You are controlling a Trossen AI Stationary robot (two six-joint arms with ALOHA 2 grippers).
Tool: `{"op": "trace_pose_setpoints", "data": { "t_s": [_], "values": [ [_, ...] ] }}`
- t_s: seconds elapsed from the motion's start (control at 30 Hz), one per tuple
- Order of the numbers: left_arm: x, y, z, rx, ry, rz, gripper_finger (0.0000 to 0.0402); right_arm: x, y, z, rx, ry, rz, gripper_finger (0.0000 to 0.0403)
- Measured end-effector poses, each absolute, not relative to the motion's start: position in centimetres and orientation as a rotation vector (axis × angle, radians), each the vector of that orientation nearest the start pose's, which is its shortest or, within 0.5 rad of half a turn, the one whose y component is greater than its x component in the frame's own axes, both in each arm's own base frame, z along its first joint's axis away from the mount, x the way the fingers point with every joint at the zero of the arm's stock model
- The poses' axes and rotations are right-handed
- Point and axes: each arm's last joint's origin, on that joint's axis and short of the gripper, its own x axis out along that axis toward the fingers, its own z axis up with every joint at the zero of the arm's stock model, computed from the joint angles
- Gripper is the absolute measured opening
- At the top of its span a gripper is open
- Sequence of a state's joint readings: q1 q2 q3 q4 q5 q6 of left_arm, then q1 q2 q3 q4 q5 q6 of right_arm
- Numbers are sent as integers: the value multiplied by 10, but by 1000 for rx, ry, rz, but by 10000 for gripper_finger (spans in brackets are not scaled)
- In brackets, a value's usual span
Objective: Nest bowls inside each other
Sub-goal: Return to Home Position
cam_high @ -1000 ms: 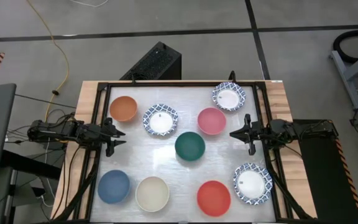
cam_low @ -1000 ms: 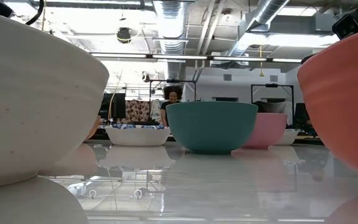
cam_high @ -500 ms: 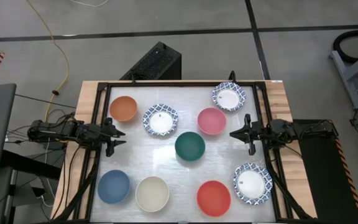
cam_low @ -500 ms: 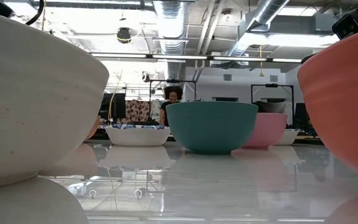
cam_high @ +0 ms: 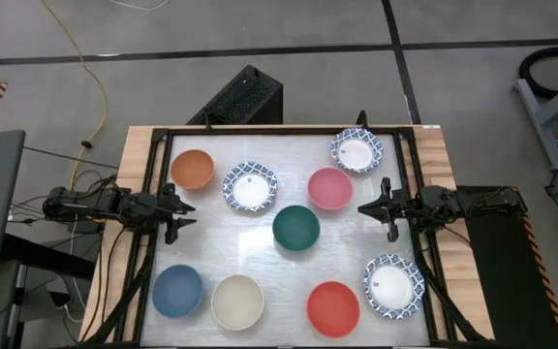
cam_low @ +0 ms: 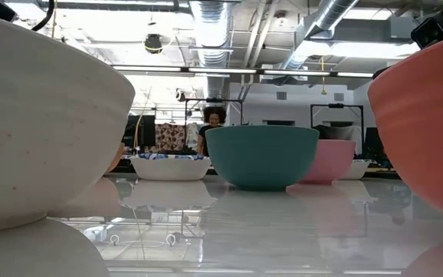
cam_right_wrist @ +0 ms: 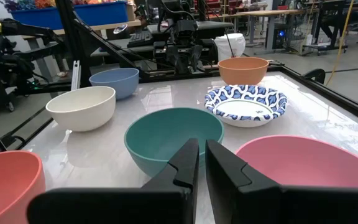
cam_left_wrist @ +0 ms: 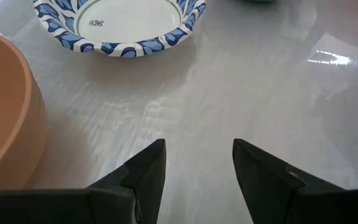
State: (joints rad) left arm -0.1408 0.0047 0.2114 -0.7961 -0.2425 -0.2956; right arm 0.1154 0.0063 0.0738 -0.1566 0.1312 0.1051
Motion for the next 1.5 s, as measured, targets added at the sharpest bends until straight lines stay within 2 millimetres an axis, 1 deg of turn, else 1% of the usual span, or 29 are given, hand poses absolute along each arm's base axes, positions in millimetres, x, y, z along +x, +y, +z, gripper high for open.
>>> {"op": "trace_pose_setpoints", "data": {
  "t_s": [1.37,1.5],
  "values": [
    [63,-2,160,-174,559,183,175,92,7,173,94,87,-20,51],
    [63,-5,160,-158,562,137,175,92,7,173,94,87,-21,51]
  ]
}}
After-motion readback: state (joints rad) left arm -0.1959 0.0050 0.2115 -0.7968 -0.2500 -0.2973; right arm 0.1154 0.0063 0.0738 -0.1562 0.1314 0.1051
